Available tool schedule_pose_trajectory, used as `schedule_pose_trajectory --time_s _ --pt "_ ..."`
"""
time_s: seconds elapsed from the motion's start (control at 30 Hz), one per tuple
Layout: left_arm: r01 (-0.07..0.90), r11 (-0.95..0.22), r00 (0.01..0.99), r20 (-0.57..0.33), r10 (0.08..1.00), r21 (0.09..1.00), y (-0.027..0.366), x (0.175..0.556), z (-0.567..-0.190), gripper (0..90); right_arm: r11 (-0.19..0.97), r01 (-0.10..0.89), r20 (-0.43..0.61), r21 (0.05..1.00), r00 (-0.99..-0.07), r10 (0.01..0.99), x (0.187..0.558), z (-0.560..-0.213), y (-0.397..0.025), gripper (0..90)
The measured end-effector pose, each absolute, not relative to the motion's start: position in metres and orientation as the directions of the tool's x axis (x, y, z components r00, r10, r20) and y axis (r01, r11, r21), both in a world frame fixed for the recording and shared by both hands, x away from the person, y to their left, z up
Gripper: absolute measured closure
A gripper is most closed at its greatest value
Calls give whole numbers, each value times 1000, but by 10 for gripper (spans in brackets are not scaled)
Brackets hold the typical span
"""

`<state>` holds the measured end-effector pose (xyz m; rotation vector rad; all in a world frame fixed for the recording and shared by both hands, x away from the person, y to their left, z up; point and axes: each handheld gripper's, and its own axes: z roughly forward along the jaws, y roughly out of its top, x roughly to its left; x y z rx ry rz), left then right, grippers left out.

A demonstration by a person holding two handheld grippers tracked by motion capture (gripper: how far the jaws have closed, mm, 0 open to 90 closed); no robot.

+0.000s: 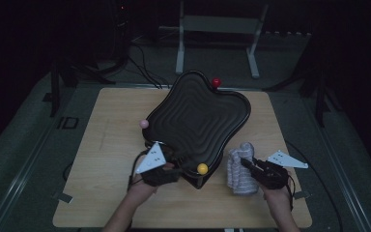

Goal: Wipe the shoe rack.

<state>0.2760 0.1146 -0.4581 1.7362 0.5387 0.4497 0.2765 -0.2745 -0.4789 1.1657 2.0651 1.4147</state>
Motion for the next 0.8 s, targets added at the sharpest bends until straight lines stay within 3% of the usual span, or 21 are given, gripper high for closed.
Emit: schedule_pose_trajectory --time_s 0.1,0.3,0.57,0.67,0.8 --pt "133 -177 722 27 691 975 151 291 -454 512 145 387 133 911 -608 783 266 -465 -271 749" --pt "174 -165 594 30 804 971 194 320 -456 475 154 280 89 948 -695 713 241 -427 -250 747" --pt "229 -150 561 -4 828 962 204 355 -473 449 236 260 65 936 -789 612 244 -419 -200 720" --pt "229 -171 562 13 827 958 202 363 -478 449 290 292 68 911 -803 592 252 -431 -184 625" --pt "254 -185 553 15 833 949 200 373 -484 449 336 311 59 889 -805 590 253 -448 -171 578"
